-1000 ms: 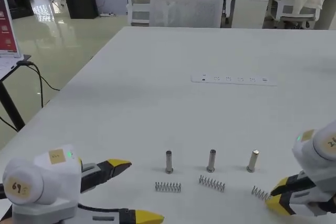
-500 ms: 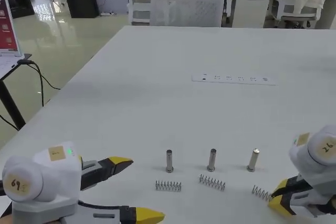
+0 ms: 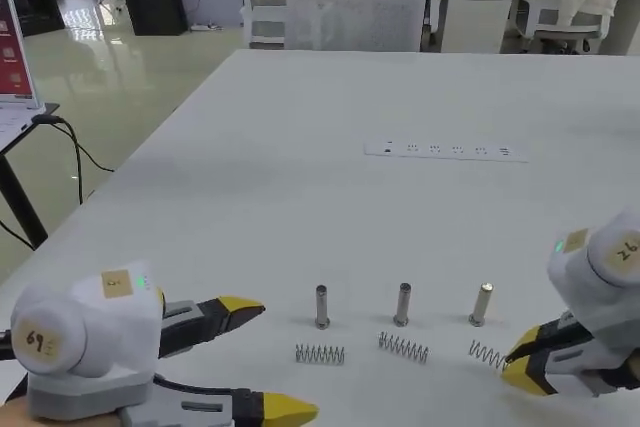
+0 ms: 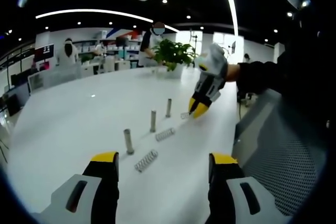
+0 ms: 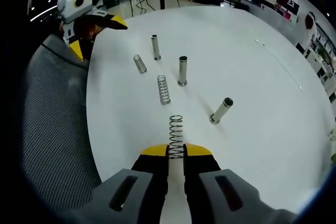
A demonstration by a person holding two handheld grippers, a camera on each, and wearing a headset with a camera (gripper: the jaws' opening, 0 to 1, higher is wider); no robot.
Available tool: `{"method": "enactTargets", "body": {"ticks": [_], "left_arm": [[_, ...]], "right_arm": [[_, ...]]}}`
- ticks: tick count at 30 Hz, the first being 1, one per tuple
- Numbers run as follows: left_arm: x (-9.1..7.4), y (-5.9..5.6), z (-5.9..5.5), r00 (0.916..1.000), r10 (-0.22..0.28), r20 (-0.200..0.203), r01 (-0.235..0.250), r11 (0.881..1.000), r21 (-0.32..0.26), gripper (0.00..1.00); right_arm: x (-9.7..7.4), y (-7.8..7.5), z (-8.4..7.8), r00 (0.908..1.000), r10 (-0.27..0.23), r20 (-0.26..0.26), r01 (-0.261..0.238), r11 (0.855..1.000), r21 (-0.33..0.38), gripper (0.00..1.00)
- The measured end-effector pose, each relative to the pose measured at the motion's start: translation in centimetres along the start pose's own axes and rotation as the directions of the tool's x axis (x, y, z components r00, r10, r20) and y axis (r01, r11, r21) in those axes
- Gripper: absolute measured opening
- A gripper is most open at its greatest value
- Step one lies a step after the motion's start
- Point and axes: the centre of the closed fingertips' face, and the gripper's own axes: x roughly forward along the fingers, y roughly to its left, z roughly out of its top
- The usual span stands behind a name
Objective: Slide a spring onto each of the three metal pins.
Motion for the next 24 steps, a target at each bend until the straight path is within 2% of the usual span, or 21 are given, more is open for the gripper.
{"method": "enactTargets", "body": {"ticks": [5,13,21,24], "left_arm": [[0.4,-0.5,0.6,0.9993,-0.034,-0.015,0.034,0.999,0.021,0.64],[1.5,-1.3,2.1,0.9964,-0.083,-0.02,0.084,0.995,0.058,0.6],[2.4,-2.5,3.0,0.9886,-0.142,-0.049,0.147,0.983,0.107,0.54],[2.7,-2.8,3.8,0.986,-0.163,-0.036,0.166,0.981,0.099,0.54]], "right_arm": [[-0.3,0.5,1.2,0.9999,0.015,0.007,-0.015,1.0,-0.022,0.07],[-0.7,1.2,2.6,0.9991,0.042,0.002,-0.041,0.998,-0.05,0.07],[-1.1,1.7,4.1,0.9983,0.057,-0.014,-0.058,0.994,-0.096,0.07],[-1.2,2.0,4.5,0.9976,0.067,-0.017,-0.069,0.992,-0.107,0.07]]}}
